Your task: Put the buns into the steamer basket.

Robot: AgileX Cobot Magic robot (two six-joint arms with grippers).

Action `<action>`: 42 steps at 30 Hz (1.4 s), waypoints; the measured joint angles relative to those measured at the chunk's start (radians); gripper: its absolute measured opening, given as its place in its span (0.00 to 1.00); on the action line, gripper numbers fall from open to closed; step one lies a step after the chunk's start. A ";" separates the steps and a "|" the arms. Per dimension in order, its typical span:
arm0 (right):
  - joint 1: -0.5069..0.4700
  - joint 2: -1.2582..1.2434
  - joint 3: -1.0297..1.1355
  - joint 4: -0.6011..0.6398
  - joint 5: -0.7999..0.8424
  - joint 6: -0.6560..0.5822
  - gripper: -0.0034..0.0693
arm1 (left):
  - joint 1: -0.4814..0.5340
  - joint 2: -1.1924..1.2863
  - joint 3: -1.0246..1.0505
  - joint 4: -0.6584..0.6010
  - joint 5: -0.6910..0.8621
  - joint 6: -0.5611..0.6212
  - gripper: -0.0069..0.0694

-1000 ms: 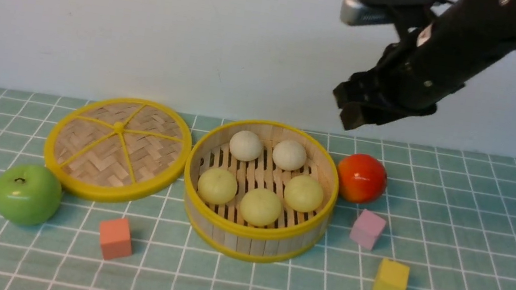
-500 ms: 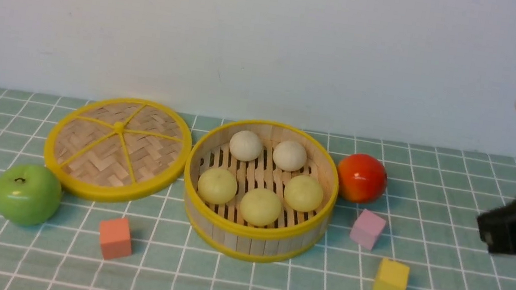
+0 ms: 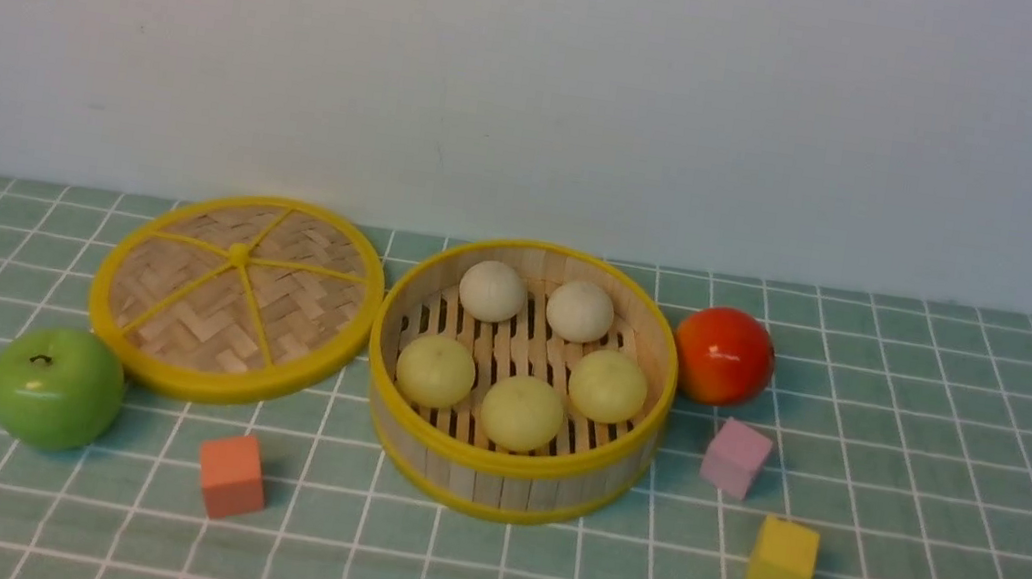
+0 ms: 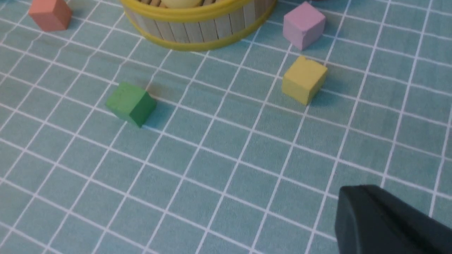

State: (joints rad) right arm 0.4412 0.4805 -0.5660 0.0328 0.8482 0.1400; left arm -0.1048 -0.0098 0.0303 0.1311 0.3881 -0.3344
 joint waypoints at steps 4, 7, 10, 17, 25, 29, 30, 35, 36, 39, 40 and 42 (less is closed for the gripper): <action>-0.006 -0.037 0.020 -0.069 -0.003 -0.004 0.04 | 0.000 0.000 0.000 0.000 0.000 0.000 0.38; -0.100 -0.094 0.066 -0.097 -0.064 -0.007 0.04 | 0.000 0.000 0.000 0.000 0.000 0.000 0.38; -0.237 -0.181 0.168 -0.105 -0.179 -0.007 0.04 | 0.000 0.000 0.000 0.000 0.000 0.000 0.39; -0.428 -0.422 0.459 -0.115 -0.400 -0.007 0.05 | 0.000 0.000 0.000 0.000 0.000 0.000 0.40; -0.509 -0.490 0.579 -0.119 -0.461 -0.017 0.05 | 0.000 0.000 0.000 0.000 -0.001 0.000 0.40; -0.510 -0.490 0.580 -0.119 -0.463 -0.030 0.06 | 0.000 0.000 0.000 0.000 0.000 0.000 0.40; -0.510 -0.490 0.580 -0.120 -0.463 -0.034 0.06 | 0.000 0.000 0.000 0.000 0.000 0.000 0.40; -0.510 -0.490 0.580 -0.120 -0.463 -0.037 0.07 | 0.000 0.000 0.000 0.000 0.000 0.000 0.40; -0.510 -0.490 0.580 -0.120 -0.463 -0.037 0.07 | 0.000 0.000 0.000 0.000 0.000 0.000 0.40; -0.510 -0.490 0.580 -0.120 -0.463 -0.037 0.07 | 0.000 0.000 0.000 0.000 0.000 0.000 0.40; -0.510 -0.490 0.580 -0.120 -0.463 -0.037 0.07 | 0.000 0.000 0.000 0.000 0.000 0.000 0.40; -0.510 -0.490 0.580 -0.120 -0.463 -0.037 0.08 | 0.000 0.000 0.000 0.000 0.000 0.000 0.40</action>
State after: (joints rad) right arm -0.0687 -0.0097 0.0143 -0.0871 0.3855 0.1026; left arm -0.1048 -0.0098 0.0303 0.1311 0.3885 -0.3344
